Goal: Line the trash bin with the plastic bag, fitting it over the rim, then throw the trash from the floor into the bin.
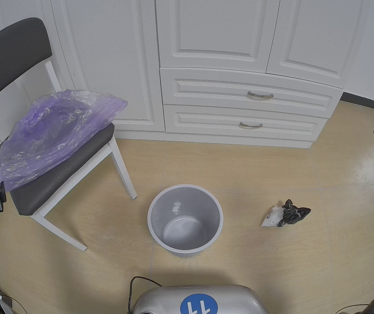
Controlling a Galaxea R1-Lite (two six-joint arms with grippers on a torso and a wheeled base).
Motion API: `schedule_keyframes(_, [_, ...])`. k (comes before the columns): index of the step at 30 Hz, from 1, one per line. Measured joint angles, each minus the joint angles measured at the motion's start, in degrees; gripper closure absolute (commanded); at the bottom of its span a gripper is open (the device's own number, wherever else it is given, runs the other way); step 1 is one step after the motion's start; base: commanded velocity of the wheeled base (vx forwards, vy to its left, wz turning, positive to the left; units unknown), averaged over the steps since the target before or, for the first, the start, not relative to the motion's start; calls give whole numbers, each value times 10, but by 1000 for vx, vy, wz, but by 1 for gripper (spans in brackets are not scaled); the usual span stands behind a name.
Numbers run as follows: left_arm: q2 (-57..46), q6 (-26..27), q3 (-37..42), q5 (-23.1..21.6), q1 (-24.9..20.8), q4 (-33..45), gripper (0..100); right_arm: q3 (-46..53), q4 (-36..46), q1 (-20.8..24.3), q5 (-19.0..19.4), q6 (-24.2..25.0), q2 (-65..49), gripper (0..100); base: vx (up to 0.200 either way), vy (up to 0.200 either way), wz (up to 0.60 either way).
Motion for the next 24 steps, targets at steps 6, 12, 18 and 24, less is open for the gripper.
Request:
schedule_keyframes(6, [-7,0,-1,0,0,0,0,0,0,0,0,0,-1,0,0,0,0])
schedule_keyframes(12, [-4,-2,-4,0,0,0,0,0,0,0,0,0,-2,0,0,0,0])
schedule_keyframes(18, [2,-1,-4,0,-1,0,100,2,0,0,1,0,-1,0,0,0,0])
schedule_keyframes(24, [8,-2,-5,-1,-5,1,100,4,0,0,1,0,-2,0,0,0,0])
